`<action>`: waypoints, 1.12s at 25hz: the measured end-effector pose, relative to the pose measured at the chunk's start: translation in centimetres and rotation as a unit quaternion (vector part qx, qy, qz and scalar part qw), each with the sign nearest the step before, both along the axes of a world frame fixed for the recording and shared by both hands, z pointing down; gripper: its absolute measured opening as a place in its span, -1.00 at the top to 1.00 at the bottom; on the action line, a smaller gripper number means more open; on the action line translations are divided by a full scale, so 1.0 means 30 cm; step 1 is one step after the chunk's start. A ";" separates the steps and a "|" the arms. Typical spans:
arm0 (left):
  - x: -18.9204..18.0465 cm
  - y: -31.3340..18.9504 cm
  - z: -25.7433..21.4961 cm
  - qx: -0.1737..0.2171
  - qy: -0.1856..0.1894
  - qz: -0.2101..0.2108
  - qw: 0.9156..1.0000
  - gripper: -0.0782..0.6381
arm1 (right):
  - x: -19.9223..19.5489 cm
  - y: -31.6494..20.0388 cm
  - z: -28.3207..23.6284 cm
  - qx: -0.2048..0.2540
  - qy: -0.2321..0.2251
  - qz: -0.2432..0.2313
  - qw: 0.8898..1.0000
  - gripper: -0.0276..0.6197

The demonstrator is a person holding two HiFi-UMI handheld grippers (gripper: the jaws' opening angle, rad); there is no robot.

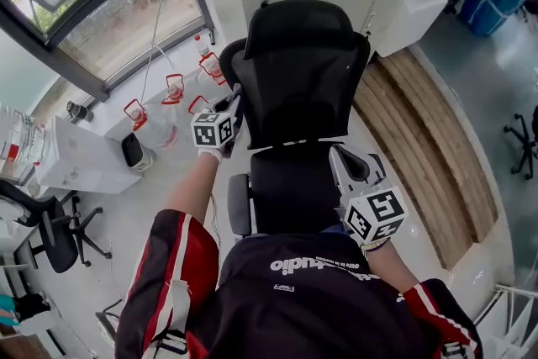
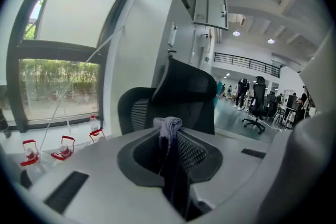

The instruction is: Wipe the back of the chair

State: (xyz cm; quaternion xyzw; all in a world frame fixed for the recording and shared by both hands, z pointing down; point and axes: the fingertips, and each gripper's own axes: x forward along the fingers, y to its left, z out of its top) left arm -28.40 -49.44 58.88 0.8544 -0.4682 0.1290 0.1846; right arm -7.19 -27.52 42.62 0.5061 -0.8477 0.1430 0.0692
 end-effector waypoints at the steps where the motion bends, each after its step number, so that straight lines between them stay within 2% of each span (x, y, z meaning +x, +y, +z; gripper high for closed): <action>1: 0.051 0.014 -0.007 0.002 0.003 0.008 1.000 0.61 | 0.031 0.000 -0.001 0.001 0.000 0.004 1.000 0.87; 9: 0.527 0.084 0.031 -0.008 0.009 0.088 0.996 0.60 | 0.349 -0.010 0.005 0.007 -0.007 0.050 0.999 0.87; 14: 0.814 0.060 0.108 -0.027 0.023 0.104 0.994 0.61 | 0.588 -0.035 0.055 -0.004 0.000 0.075 0.997 0.87; 19: 1.131 -0.010 0.187 -0.038 0.041 0.138 0.989 0.60 | 0.787 -0.063 0.115 -0.021 0.007 0.099 0.995 0.87; 23: 1.350 -0.064 0.282 -0.050 0.035 0.165 0.984 0.61 | 0.930 -0.043 0.173 -0.040 0.020 0.125 0.991 0.87; 28: 1.535 -0.138 0.387 -0.053 0.013 0.185 0.981 0.60 | 1.075 0.006 0.231 -0.066 0.027 0.165 0.984 0.87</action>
